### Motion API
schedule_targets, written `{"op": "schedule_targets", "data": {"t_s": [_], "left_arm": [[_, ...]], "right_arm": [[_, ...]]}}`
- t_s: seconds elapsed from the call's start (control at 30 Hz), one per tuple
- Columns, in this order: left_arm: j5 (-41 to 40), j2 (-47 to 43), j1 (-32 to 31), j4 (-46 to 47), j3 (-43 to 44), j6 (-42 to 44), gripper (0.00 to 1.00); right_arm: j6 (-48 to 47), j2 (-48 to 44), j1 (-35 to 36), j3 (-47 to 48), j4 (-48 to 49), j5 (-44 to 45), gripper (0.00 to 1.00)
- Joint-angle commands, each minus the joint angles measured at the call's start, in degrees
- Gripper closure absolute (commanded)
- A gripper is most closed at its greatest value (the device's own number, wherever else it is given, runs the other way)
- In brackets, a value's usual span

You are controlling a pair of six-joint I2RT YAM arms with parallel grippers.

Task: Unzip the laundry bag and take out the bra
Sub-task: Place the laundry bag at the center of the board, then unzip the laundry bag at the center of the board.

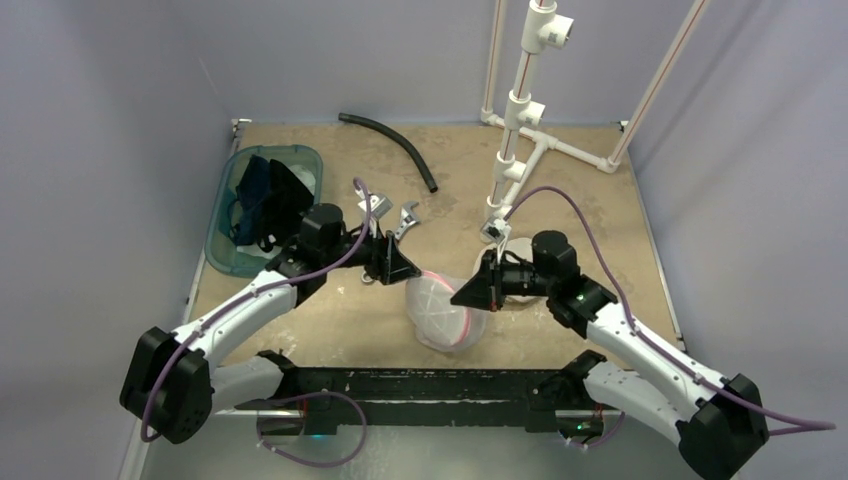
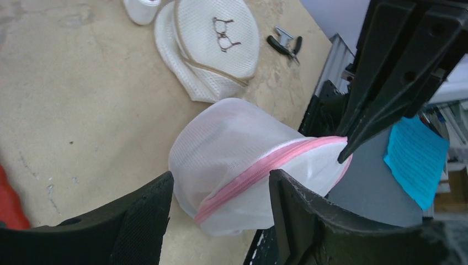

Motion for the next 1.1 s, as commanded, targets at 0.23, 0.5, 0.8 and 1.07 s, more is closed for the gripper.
{"op": "schedule_targets", "data": {"t_s": [0.23,0.5,0.8,1.07], "left_arm": [[15.5,-2.1,-5.3,1.9,0.7,6.7,0.37],[17.2,-0.4,-8.7,3.1,0.7,6.6,0.6],[5.8,-3.4,-8.8,9.4,-1.1,-2.5,1.0],[-18.7,-16.7,-8.7,15.7,-8.8,-18.8,1.0]], "right_arm": [[2.0,-6.2,-0.1,-1.0,5.7,-10.0,1.0],[1.8,-5.8,-0.2,-1.1,8.7,-12.8,1.0],[3.0,-5.3,-0.2,1.4,5.5,-7.1,0.61],[1.4,-6.6,-0.2,9.3,-5.5,12.8,0.16]]}}
